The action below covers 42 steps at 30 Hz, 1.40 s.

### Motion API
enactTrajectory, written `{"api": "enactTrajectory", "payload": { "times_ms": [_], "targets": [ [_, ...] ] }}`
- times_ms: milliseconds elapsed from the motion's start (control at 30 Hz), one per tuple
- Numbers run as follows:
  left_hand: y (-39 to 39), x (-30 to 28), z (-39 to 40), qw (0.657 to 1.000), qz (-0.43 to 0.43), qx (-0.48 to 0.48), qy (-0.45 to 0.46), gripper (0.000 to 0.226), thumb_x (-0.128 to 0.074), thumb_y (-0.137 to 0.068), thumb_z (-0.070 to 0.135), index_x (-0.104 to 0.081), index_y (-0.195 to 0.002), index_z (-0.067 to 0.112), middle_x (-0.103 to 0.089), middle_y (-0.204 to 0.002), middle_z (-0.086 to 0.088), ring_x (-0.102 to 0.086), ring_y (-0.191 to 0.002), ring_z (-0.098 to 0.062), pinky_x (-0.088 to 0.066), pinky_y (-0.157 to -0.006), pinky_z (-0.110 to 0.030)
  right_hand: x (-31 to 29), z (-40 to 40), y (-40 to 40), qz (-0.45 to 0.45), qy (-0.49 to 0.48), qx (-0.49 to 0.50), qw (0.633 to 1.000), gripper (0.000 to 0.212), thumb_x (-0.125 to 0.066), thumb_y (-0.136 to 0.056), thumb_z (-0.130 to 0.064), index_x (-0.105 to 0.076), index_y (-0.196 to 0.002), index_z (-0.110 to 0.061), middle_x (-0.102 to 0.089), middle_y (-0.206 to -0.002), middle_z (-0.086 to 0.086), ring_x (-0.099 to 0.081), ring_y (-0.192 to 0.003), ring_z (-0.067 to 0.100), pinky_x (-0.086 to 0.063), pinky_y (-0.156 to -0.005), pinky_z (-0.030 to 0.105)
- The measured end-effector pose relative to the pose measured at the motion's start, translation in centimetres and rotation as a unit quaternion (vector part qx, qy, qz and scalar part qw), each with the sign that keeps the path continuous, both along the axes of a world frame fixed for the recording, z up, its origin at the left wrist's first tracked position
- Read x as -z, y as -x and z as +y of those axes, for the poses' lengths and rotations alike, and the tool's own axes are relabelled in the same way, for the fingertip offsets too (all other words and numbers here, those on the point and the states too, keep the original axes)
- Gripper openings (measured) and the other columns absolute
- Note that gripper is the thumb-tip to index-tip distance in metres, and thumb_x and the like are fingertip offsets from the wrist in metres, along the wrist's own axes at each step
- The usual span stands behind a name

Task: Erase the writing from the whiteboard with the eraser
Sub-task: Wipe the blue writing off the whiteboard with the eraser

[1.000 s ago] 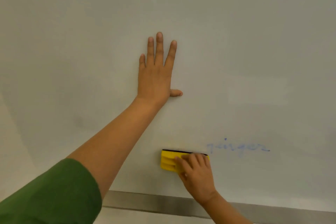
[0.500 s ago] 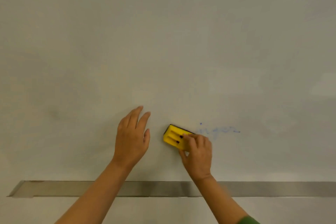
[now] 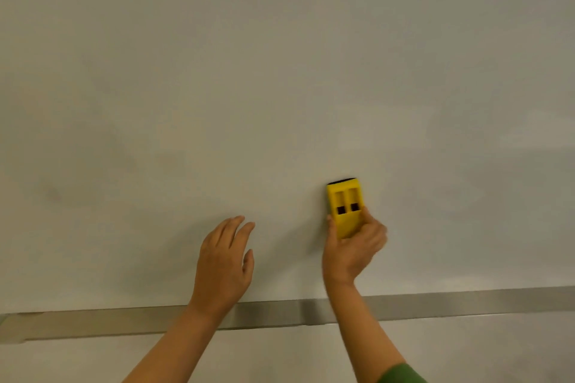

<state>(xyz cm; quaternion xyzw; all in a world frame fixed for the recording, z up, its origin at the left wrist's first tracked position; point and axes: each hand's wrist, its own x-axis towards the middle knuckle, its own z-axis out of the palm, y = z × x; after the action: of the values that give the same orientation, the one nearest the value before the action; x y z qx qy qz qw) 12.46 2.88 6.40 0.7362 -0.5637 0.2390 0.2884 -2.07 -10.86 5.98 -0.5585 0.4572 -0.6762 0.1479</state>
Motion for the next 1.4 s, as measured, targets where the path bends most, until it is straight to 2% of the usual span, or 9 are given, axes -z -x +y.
{"api": "enactTrajectory", "payload": {
  "times_ms": [167,267,467,600,667,867,1033,1233,1400],
  "targets": [
    [1.6,0.2,-1.3,1.000,-0.002,0.012,-0.001,0.043,-0.041,-0.082,0.024,-0.065,-0.114,0.008,-0.063,-0.117,-0.010,-0.060,-0.107,-0.027,-0.051,-0.088,-0.038,2.7,1.0,-0.2,0.219,0.098,-0.080,0.968,0.059,-0.084,-0.061,-0.018,-0.049,-0.109,-0.015,-0.062,-0.097,0.013,-0.043,-0.091,0.021,-0.048,-0.074,0.035],
    [1.9,0.3,-1.6,1.000,0.002,0.018,0.006,0.041,-0.041,-0.082,0.023,-0.066,-0.111,0.008,-0.064,-0.114,-0.010,-0.061,-0.105,-0.028,-0.051,-0.088,-0.038,2.9,-0.9,3.0,0.306,0.163,-0.075,0.935,0.044,-0.068,-0.071,-0.026,-0.049,-0.110,-0.018,-0.062,-0.096,0.010,-0.044,-0.087,0.023,-0.039,-0.078,0.031],
    [1.5,1.1,-1.1,1.000,0.011,0.010,-0.002,0.040,-0.041,-0.082,0.026,-0.069,-0.107,0.009,-0.067,-0.110,-0.007,-0.063,-0.103,-0.026,-0.051,-0.088,-0.036,-0.9,-4.9,8.7,0.070,-0.028,0.058,0.995,0.058,-0.079,-0.071,-0.015,-0.052,-0.120,-0.003,-0.053,-0.114,0.019,-0.046,-0.108,0.032,-0.045,-0.083,0.044],
    [1.1,1.9,-0.5,1.000,0.009,0.008,-0.004,0.038,-0.042,-0.082,0.026,-0.071,-0.101,0.011,-0.068,-0.105,-0.004,-0.063,-0.102,-0.024,-0.051,-0.087,-0.035,-3.2,-5.5,7.6,-0.122,-0.051,0.088,0.987,0.066,-0.080,-0.072,-0.021,-0.048,-0.125,-0.001,-0.050,-0.121,0.019,-0.045,-0.115,0.033,-0.038,-0.088,0.027],
    [1.0,2.3,-0.1,1.000,0.009,0.002,-0.007,0.037,-0.042,-0.081,0.025,-0.071,-0.100,0.011,-0.069,-0.103,-0.003,-0.061,-0.102,-0.022,-0.051,-0.087,-0.033,-2.6,-4.5,5.6,-0.106,-0.013,0.078,0.991,0.063,-0.079,-0.072,-0.019,-0.048,-0.122,0.003,-0.051,-0.116,0.023,-0.044,-0.111,0.035,-0.031,-0.090,0.022],
    [0.3,3.4,0.9,0.999,0.006,-0.021,-0.039,0.033,-0.045,-0.079,0.025,-0.071,-0.096,0.015,-0.069,-0.096,0.002,-0.059,-0.098,-0.018,-0.052,-0.083,-0.032,3.7,-0.9,1.1,0.151,0.104,-0.011,0.983,0.049,-0.070,-0.070,-0.020,-0.048,-0.113,-0.010,-0.048,-0.109,0.010,-0.042,-0.096,0.026,-0.037,-0.083,0.034],
    [-0.4,4.0,1.8,0.997,0.011,-0.038,-0.065,0.031,-0.081,-0.062,0.009,-0.072,-0.092,0.012,-0.070,-0.091,-0.001,-0.066,-0.092,-0.024,-0.054,-0.078,-0.037,7.4,-1.3,3.4,0.332,0.179,-0.048,0.925,0.033,-0.056,-0.077,-0.028,-0.049,-0.108,-0.019,-0.053,-0.103,0.006,-0.046,-0.086,0.027,-0.035,-0.077,0.034],
    [-0.8,4.3,2.2,0.996,0.024,-0.041,-0.076,0.036,-0.084,-0.058,0.007,-0.072,-0.091,0.012,-0.070,-0.088,0.000,-0.067,-0.089,-0.024,-0.054,-0.075,-0.036,-0.1,-2.4,4.7,0.073,0.037,0.044,0.996,0.050,-0.070,-0.065,0.001,-0.054,-0.112,-0.005,-0.056,-0.102,0.022,-0.041,-0.096,0.028,-0.044,-0.081,0.045],
    [-0.4,4.9,1.8,0.994,0.036,-0.032,-0.102,0.036,-0.083,-0.058,0.010,-0.072,-0.092,0.013,-0.070,-0.087,0.002,-0.067,-0.088,-0.022,-0.054,-0.073,-0.035,-5.4,-0.2,-1.3,0.155,0.227,-0.040,0.961,0.047,-0.067,-0.064,-0.013,-0.054,-0.109,-0.014,-0.062,-0.102,0.017,-0.044,-0.095,0.024,-0.034,-0.082,0.034]
  ]
}}
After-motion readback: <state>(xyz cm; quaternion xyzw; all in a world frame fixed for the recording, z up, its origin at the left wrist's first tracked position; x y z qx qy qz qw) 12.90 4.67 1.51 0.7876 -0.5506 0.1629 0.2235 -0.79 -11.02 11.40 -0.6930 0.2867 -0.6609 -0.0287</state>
